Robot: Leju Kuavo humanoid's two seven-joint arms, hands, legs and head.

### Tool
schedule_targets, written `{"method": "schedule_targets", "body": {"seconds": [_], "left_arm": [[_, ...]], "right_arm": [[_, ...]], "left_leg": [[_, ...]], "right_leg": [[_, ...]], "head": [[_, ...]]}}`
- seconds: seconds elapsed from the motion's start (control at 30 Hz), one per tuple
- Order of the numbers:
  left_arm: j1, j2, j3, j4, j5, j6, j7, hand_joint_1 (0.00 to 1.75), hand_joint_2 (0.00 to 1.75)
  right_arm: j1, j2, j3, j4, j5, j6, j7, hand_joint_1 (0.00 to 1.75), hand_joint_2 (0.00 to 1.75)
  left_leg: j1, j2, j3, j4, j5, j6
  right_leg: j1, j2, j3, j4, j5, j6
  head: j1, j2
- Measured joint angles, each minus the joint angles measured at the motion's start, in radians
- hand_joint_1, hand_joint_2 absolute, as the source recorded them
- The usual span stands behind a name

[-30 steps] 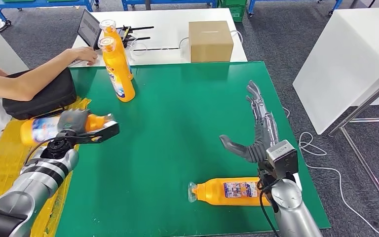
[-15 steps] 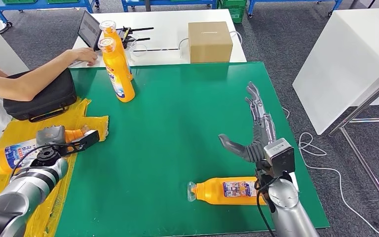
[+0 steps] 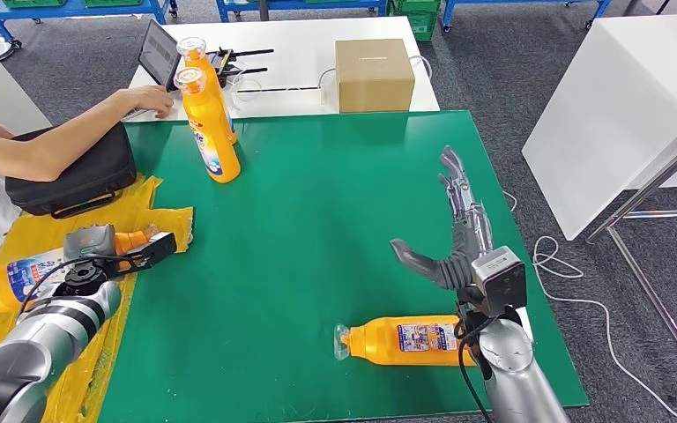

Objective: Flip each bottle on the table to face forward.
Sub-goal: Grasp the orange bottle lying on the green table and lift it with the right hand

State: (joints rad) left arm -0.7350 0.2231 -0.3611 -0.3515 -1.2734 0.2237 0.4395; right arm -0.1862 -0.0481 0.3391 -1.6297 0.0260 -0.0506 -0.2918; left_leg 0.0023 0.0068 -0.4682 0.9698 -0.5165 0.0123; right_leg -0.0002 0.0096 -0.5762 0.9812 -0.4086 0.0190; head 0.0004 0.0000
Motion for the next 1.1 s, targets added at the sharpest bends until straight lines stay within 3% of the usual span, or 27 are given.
{"method": "schedule_targets", "body": {"seconds": [0.3, 0.43, 0.6, 1.1], "left_arm": [[-0.001, -0.001, 0.006, 0.005, 0.000, -0.001, 0.000, 1.75, 1.75], [-0.001, -0.003, 0.009, 0.006, 0.011, 0.011, -0.012, 0.00, 1.75], [0.017, -0.037, 0.073, -0.007, 0.150, 0.179, -0.226, 0.00, 1.75], [0.037, -0.096, 0.190, -0.051, 0.222, 0.195, -0.364, 0.00, 1.75]], "right_arm": [[0.000, 0.000, 0.000, 0.000, 0.001, -0.001, 0.000, 0.00, 1.75], [0.000, 0.000, 0.000, 0.002, 0.003, -0.005, 0.002, 0.00, 1.75], [0.013, 0.001, -0.002, 0.007, 0.026, -0.040, 0.015, 0.00, 1.75], [0.024, 0.006, -0.007, 0.015, 0.030, -0.049, 0.015, 0.00, 1.75]], "left_leg": [[0.000, 0.000, 0.000, 0.000, 0.000, 0.000], [0.000, 0.000, 0.001, 0.000, 0.000, 0.000], [-0.001, -0.003, 0.001, 0.000, 0.001, 0.000], [-0.001, -0.004, -0.002, 0.001, 0.001, -0.001]], "right_leg": [[0.000, 0.000, 0.000, 0.000, 0.000, 0.000], [0.000, 0.000, 0.000, 0.000, 0.000, 0.000], [0.000, -0.002, 0.000, 0.000, 0.000, 0.000], [-0.001, -0.002, -0.002, -0.001, 0.000, 0.000]], "head": [[0.000, 0.000], [0.000, 0.000], [0.000, 0.000], [0.000, 0.000]]}}
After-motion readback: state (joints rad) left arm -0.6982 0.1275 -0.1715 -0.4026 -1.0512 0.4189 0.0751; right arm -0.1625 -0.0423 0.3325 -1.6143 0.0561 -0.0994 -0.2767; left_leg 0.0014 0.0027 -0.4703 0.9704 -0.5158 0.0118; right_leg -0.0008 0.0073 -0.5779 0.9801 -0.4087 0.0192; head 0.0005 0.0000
